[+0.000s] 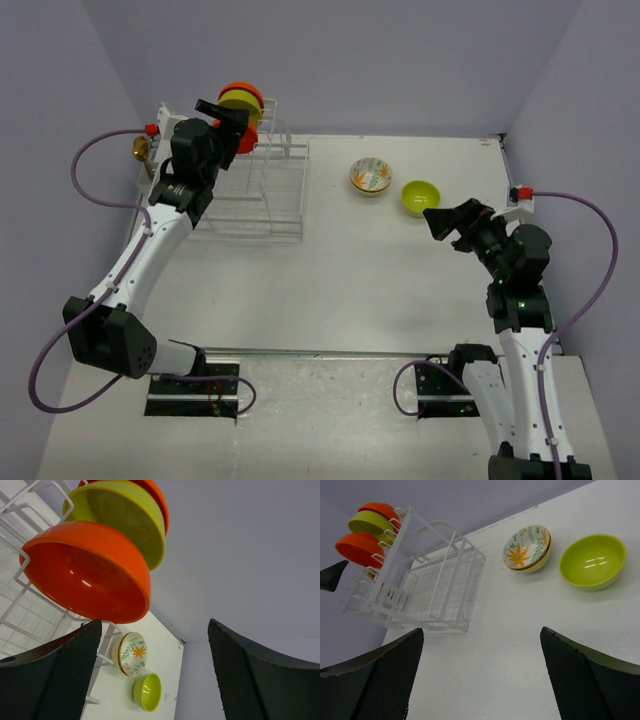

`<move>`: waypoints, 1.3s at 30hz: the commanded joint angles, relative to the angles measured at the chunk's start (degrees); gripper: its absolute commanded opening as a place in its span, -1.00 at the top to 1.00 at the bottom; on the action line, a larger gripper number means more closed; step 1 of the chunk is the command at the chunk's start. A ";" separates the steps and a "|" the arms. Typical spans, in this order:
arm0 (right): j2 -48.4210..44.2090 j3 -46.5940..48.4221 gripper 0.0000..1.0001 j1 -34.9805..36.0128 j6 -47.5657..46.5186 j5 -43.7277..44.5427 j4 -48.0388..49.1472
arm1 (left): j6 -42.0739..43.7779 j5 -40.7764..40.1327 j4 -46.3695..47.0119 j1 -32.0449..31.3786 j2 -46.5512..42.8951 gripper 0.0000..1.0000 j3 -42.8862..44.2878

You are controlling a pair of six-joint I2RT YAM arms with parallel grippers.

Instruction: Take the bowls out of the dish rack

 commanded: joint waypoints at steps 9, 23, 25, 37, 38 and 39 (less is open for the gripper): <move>-5.97 -0.89 -0.98 -0.03 -1.37 8.66 0.05 | -2.59 -5.53 5.97 1.25 2.45 -0.22 2.39; -5.53 -1.15 -0.98 -0.03 -0.40 7.35 0.58 | -2.15 -8.69 7.12 2.66 5.52 -0.05 2.04; -4.22 -0.98 -0.98 -0.03 -0.57 6.56 0.58 | -2.50 -9.14 7.38 2.66 5.96 -0.02 2.04; -4.12 -1.06 -0.98 -0.03 -0.13 6.29 0.67 | -9.53 -8.61 10.19 2.57 3.77 0.63 -3.41; -4.04 -1.06 -0.98 0.06 -0.13 6.20 0.67 | -10.14 -8.35 10.28 2.66 3.85 0.66 -3.50; -4.12 -1.06 -0.98 -0.03 -0.22 6.11 0.67 | -10.58 -7.91 10.02 2.66 4.20 0.73 -3.24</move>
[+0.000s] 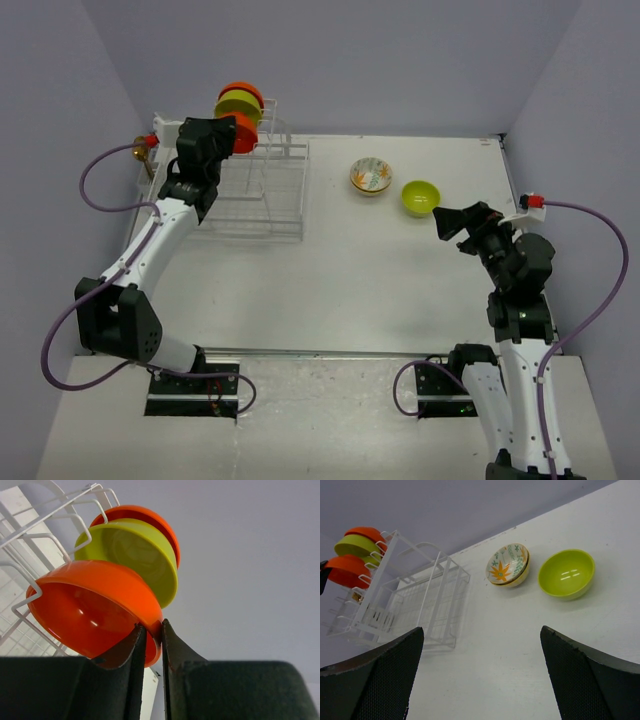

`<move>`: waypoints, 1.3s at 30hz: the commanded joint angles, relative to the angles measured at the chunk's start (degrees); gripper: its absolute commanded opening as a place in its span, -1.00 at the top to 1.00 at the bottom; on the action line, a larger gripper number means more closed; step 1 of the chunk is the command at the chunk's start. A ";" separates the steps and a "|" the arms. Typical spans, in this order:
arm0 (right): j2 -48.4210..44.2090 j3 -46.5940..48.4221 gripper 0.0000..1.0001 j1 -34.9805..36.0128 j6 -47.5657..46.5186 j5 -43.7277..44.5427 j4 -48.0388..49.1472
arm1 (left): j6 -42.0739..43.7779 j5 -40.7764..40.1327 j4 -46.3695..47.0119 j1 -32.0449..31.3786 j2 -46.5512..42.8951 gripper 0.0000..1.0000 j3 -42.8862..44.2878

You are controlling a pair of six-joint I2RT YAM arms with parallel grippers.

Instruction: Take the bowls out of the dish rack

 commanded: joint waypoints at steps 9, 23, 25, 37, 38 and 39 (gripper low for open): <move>-0.36 -0.10 -0.98 -0.03 -0.07 -1.40 1.11 | -6.63 -0.03 0.96 0.47 -2.09 1.00 -2.08; -0.01 -0.19 -0.98 -0.03 -0.33 -2.29 1.11 | -4.79 0.76 11.60 -0.32 -5.34 1.00 -6.83; 0.25 -0.19 -0.98 -0.03 -0.42 -2.37 1.11 | -4.70 0.68 12.21 -0.76 -6.39 1.00 -7.53; 0.25 -0.19 -0.98 -0.03 -0.42 -3.16 1.11 | -4.26 2.78 18.46 -1.90 -11.76 1.00 -11.31; 0.51 -0.28 -0.98 -0.03 -0.33 -3.16 1.11 | -4.26 2.96 18.63 -1.90 -12.11 1.00 -11.57; 0.60 -0.37 -0.98 -0.03 -0.51 -3.16 1.19 | -4.09 3.65 19.33 -1.99 -12.90 1.00 -12.27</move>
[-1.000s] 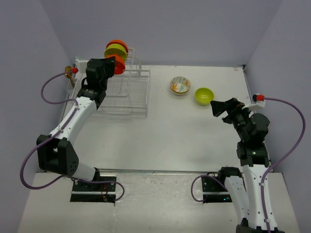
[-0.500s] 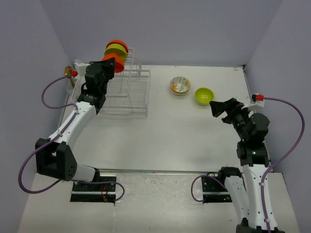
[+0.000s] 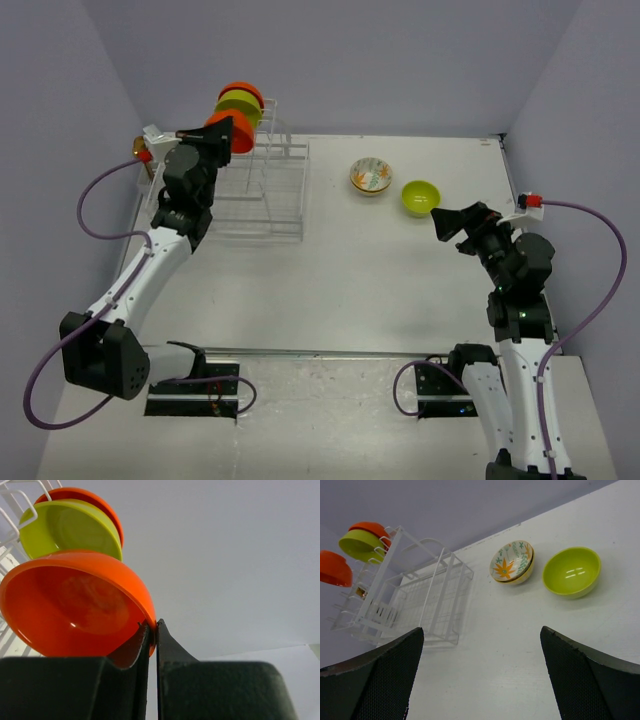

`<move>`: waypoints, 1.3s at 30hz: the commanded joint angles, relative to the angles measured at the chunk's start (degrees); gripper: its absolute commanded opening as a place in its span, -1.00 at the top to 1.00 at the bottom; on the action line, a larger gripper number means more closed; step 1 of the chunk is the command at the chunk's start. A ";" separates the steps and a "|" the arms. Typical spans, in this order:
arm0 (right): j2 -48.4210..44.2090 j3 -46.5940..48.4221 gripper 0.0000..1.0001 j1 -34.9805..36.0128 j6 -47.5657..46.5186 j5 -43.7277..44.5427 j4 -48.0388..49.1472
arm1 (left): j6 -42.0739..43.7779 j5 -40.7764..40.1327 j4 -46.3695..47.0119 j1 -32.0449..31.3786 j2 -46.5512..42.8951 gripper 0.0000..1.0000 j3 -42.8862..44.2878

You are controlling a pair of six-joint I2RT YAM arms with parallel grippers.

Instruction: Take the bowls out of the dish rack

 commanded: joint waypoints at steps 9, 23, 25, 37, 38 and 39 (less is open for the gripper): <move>0.74 -0.26 -0.97 -0.03 -0.31 -1.61 1.28 | 19.96 8.24 7.06 -4.94 -5.10 1.00 4.19; -12.27 -1.49 -0.98 -0.03 -0.66 20.96 -3.81 | 64.01 5.37 -20.44 -37.38 26.77 1.00 29.50; -12.62 -0.88 -0.98 -0.03 -0.31 25.09 -5.56 | 67.52 6.59 -26.41 -38.01 33.01 1.00 34.67; -13.42 -0.34 -0.98 0.15 -0.22 32.67 -7.77 | 73.52 13.01 -50.33 -38.10 53.70 1.00 50.96; -13.42 -0.43 -0.98 0.06 -0.14 32.40 -7.68 | 73.69 13.10 -52.34 -38.10 54.14 1.00 51.40; -13.42 -0.43 -0.98 0.15 -0.22 32.23 -7.59 | 73.87 12.75 -53.66 -38.19 54.67 1.00 52.01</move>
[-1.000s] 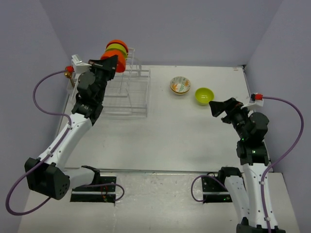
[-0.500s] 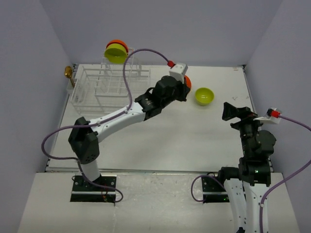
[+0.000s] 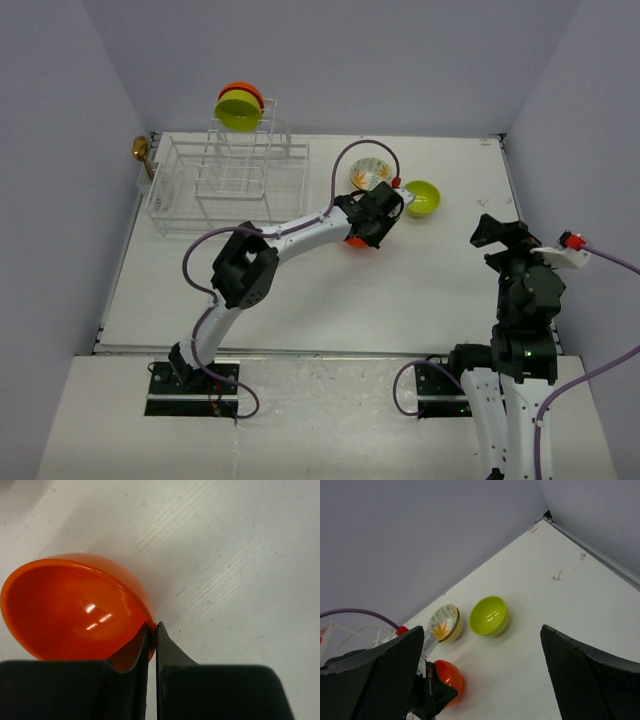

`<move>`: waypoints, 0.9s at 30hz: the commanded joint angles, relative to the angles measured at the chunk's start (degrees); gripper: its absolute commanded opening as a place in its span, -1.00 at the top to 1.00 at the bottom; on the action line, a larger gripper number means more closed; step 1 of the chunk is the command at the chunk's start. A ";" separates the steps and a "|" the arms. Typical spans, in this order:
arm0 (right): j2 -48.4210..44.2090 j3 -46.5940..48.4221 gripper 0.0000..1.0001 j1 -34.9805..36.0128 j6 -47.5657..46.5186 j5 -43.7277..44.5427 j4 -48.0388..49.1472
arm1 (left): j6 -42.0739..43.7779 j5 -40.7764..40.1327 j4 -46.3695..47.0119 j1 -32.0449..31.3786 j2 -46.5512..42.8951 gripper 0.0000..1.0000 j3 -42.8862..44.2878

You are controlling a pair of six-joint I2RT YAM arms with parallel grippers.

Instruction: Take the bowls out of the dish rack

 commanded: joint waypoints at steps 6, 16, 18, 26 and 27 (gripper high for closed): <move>-0.56 0.05 -0.98 0.06 -0.29 0.64 0.60 | 3.38 -2.75 -9.02 -0.64 1.41 1.00 4.09; -0.21 -0.30 -0.98 0.15 -0.82 -0.59 1.22 | 1.10 -8.01 -5.86 -1.26 -5.52 -0.30 3.38; -0.21 -0.39 -0.98 0.06 -0.91 -0.77 1.31 | 0.66 -9.06 -5.33 -1.26 -8.41 -0.54 3.30; -0.30 -1.62 -0.98 0.15 -1.70 -3.93 3.85 | -10.29 -20.93 5.56 2.86 -29.76 -1.00 -8.89; -0.30 -1.71 -0.98 0.15 -1.78 -4.37 4.03 | -12.50 -21.63 6.61 7.05 -35.09 -1.00 -10.57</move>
